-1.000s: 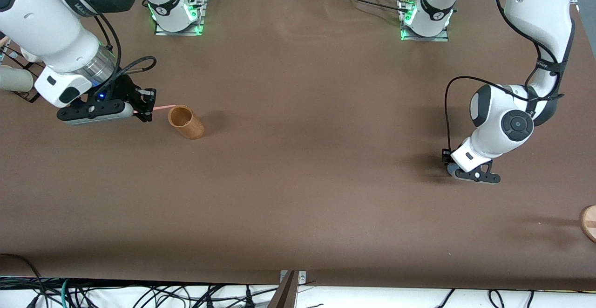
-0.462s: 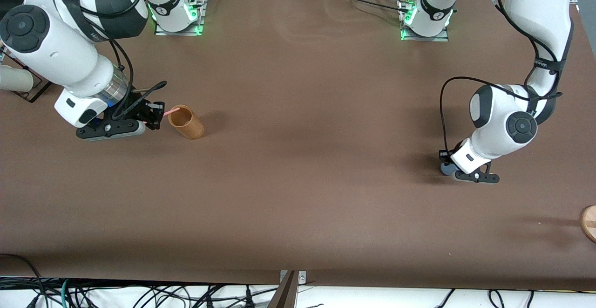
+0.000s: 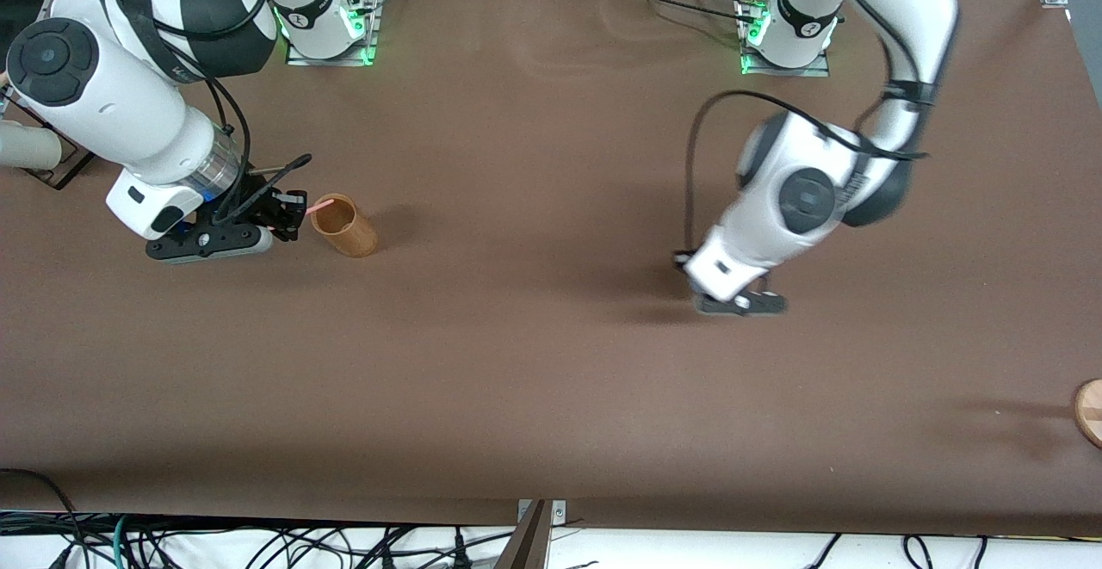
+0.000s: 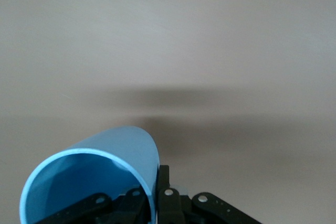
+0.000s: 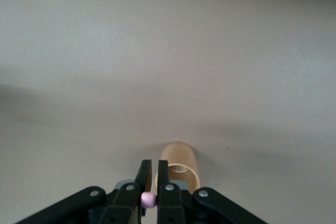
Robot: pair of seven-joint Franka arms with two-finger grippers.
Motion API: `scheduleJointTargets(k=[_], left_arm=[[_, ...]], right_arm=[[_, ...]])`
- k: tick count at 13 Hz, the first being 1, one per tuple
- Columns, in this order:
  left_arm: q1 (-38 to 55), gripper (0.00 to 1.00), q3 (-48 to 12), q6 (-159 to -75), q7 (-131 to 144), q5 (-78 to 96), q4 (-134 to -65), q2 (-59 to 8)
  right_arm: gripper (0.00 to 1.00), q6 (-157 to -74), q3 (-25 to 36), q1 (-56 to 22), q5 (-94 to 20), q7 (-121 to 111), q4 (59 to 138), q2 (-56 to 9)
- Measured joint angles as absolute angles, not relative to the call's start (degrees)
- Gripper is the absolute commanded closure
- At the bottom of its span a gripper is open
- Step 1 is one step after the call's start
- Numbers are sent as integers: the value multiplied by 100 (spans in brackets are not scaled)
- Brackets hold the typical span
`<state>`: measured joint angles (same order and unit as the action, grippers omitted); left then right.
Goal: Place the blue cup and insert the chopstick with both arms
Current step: 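Move the blue cup to the table center with the left gripper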
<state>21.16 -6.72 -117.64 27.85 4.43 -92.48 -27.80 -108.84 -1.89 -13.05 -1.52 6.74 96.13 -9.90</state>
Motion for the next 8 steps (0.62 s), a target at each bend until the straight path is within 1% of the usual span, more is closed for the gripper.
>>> scheduleJointTargets(k=[2,4,6,8], left_arm=[[2776,100,-659,-11705,3586,443,-8825,-3116],[3295,100,-607,-11711,4108,443,-8287,-3680],[3663,100,-456,-11714,4408,443,-7795,-4218],[3916,100,-291,-11718,4614,443,-7505,-4611]], right_arm=[[100,-10884,-190,-1306,-152,675,9613,-992],[100,-10884,-191,-1309,-152,676,9613,-998],[100,-10884,-191,-1310,-152,678,9613,-1002],[100,-10882,-192,-1311,-153,679,9613,-1005]])
